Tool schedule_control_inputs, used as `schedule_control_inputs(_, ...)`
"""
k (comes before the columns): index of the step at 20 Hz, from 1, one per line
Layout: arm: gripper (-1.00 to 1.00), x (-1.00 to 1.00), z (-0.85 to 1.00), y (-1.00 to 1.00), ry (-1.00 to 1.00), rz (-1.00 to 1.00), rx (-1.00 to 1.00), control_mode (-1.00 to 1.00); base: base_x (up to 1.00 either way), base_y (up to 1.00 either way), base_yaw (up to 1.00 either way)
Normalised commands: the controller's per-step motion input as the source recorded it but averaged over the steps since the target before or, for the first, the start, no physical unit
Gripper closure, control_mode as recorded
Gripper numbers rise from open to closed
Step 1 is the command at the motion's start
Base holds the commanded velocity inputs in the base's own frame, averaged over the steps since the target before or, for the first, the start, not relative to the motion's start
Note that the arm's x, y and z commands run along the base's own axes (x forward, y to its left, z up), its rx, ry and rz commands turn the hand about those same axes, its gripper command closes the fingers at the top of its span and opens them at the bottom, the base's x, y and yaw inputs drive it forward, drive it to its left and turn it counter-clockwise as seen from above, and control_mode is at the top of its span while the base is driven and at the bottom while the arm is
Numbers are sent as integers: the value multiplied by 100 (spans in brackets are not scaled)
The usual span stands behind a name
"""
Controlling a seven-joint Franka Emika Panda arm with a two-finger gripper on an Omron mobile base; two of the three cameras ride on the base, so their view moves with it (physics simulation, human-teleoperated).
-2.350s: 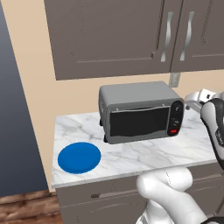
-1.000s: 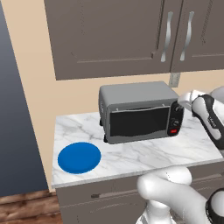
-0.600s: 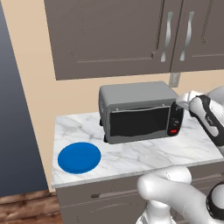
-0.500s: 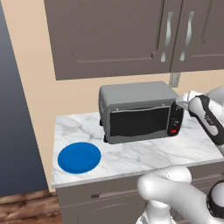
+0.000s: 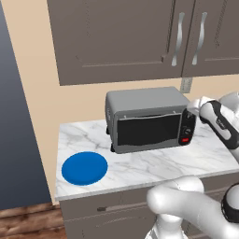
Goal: Pull the toaster oven rack outwards. Pick up the baguette from the plate and place it on the toaster oven rack. Close the toaster oven door fully and set the temperature to the lowest setting.
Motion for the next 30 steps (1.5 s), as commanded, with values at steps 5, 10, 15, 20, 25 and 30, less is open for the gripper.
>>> schedule_control_inputs(5, -100, 23, -3, 0, 0, 0, 0, -100, 0, 0, 0)
schedule_control_inputs(10, -100, 16, -8, -5, -1, 0, 0, -100, 0, 0, 0)
schedule_control_inputs(15, -100, 10, -11, -12, -3, 0, 0, -100, 0, 0, 0)
schedule_control_inputs(20, -100, 9, -10, -9, -1, 0, 0, -100, 0, 0, 0)
schedule_control_inputs(25, -100, 15, -9, -6, -1, 0, 0, -100, 0, 0, 0)
schedule_control_inputs(30, -100, 19, -11, 0, -1, 0, 0, -100, 0, 0, 0)
